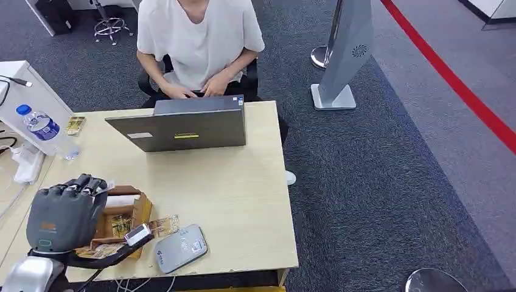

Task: Pass the card to the sensor for recognition and then transmit it.

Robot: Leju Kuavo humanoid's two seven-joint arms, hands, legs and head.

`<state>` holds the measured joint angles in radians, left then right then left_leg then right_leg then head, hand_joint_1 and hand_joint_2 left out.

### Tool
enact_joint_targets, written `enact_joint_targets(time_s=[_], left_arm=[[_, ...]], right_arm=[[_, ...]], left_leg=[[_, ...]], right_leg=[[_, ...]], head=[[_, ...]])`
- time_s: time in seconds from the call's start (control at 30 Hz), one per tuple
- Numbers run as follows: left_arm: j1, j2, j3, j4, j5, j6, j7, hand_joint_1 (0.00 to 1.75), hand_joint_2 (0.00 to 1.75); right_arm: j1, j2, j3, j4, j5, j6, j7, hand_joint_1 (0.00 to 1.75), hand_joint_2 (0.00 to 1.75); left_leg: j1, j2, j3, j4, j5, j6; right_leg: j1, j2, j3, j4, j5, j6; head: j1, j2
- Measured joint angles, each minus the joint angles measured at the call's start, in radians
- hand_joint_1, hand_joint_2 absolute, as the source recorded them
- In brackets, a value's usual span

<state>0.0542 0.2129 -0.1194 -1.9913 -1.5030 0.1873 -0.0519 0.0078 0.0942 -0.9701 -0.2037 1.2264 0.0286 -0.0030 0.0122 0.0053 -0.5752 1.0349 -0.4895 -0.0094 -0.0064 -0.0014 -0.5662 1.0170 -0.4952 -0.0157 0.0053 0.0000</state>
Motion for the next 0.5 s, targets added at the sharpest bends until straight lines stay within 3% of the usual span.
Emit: enact_joint_targets(time_s=[0.13, 0.2, 0.27, 0.5], left_arm=[[0.015, -0.005, -0.007, 0.008, -0.001, -0.013, 0.014, 1.75, 1.75], [0.104, -0.055, -0.1, 0.079, -0.001, -0.001, 0.041, 1.75, 1.75], [0.128, -0.075, -0.137, 0.102, -0.001, 0.008, 0.064, 1.75, 1.75], [0.164, -0.097, -0.225, 0.195, 0.0, 0.019, 0.09, 1.75, 1.75]], right_arm=[[0.0, 0.0, -0.001, 0.0, 0.0, -0.004, 0.0, 0.0, 1.75], [-0.003, 0.0, -0.016, 0.0, 0.0, -0.021, 0.007, 0.0, 1.75], [-0.005, 0.0, -0.023, 0.0, 0.004, -0.023, 0.007, 0.0, 1.75], [-0.008, 0.0, -0.033, 0.0, 0.019, -0.026, 0.007, 0.0, 1.75]], left_leg=[[0.0, 0.0, 0.0, 0.0, 0.0, 0.0], [-0.001, 0.0, 0.0, 0.0, 0.0, 0.0], [-0.001, 0.0, 0.0, 0.0, -0.001, 0.001], [-0.001, 0.0, 0.0, 0.0, -0.001, 0.001]], right_leg=[[0.0, 0.0, 0.0, 0.0, 0.0, 0.0], [-0.001, 0.0, 0.0, 0.0, 0.0, 0.0], [-0.001, 0.0, 0.0, 0.0, 0.0, 0.0], [-0.001, 0.0, 0.0, 0.0, -0.001, 0.001]], head=[[0.0, 0.0], [0.0, 0.0], [0.0, 0.0], [0.0, 0.0]])
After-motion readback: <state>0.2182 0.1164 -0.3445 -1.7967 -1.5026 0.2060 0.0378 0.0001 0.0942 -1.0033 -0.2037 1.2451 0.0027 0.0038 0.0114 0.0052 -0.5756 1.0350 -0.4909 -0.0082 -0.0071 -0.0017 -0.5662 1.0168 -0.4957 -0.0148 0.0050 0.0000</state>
